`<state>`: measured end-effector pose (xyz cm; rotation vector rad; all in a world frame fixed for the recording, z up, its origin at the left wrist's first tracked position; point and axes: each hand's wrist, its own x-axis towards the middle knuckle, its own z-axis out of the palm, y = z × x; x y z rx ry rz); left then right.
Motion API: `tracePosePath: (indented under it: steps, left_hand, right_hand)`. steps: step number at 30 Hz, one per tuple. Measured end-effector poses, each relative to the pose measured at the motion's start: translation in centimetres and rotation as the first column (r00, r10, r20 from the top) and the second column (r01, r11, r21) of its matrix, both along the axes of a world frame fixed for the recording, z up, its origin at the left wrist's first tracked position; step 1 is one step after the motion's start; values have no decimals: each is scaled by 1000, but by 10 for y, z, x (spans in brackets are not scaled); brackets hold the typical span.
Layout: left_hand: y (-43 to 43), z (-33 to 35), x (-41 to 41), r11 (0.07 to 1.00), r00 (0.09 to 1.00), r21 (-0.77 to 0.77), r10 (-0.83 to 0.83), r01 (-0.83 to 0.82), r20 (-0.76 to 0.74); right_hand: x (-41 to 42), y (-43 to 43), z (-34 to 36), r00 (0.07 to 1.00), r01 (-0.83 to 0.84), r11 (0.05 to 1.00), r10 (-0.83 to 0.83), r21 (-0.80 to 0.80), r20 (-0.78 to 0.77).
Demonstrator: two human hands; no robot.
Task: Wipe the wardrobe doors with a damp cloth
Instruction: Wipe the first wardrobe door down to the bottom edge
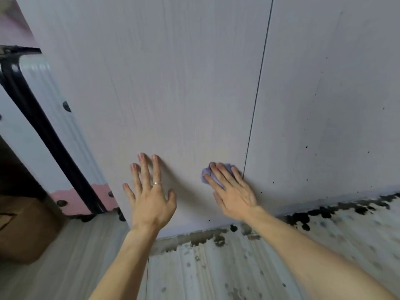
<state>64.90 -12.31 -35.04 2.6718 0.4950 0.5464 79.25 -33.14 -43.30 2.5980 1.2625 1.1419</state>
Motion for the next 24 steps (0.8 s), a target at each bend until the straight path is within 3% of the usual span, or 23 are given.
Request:
tracePosePath:
  steps: [2, 3, 5, 7, 10, 13, 15, 16, 20, 22, 24]
  left_hand:
    - [2, 2, -1, 1000, 1000, 31, 1, 0, -28]
    - [5, 3, -3, 999, 1000, 33, 6, -5, -25]
    - [5, 0, -2, 999, 1000, 30, 19, -18, -11]
    - [-2, -2, 2, 999, 999, 2, 35, -35, 3]
    - [-16, -3, 9, 997, 998, -57, 57, -55, 20]
    - [-19, -3, 11, 996, 998, -62, 66, -65, 7]
    - [-15, -2, 9, 998, 999, -40, 54, -54, -3]
    - [-11, -3, 8, 999, 999, -20, 48, -48, -6]
    - [-4, -8, 5, 998, 999, 42, 49, -50, 24]
    - [-7, -13, 6, 998, 997, 29, 62, -64, 49]
    - [-11, -17, 8, 998, 995, -8, 68, -68, 68]
  right_hand:
    - [5, -8, 7, 1000, -5, 999, 4, 32, 19]
    - [5, -5, 21, 1000, 21, 989, -19, 143, -12]
    - [6, 5, 51, 985, 132, 874, -62, 467, -162]
    - [6, 16, 66, 966, 197, 730, -30, 654, -257]
    - [-9, 31, 25, 925, 276, 643, 25, 715, -379]
    - [-37, 38, -31, 724, 514, 576, 106, 636, -681]
    - [-46, 45, -37, 599, 616, 515, 186, 596, -779]
    - [-46, 50, -28, 601, 615, 495, 209, 614, -771]
    - [-35, 62, 18, 807, 426, 479, 183, 768, -562]
    - [-28, 60, 13, 836, 402, 479, 156, 780, -526]
    - [-31, 56, -7, 809, 431, 506, 151, 747, -569]
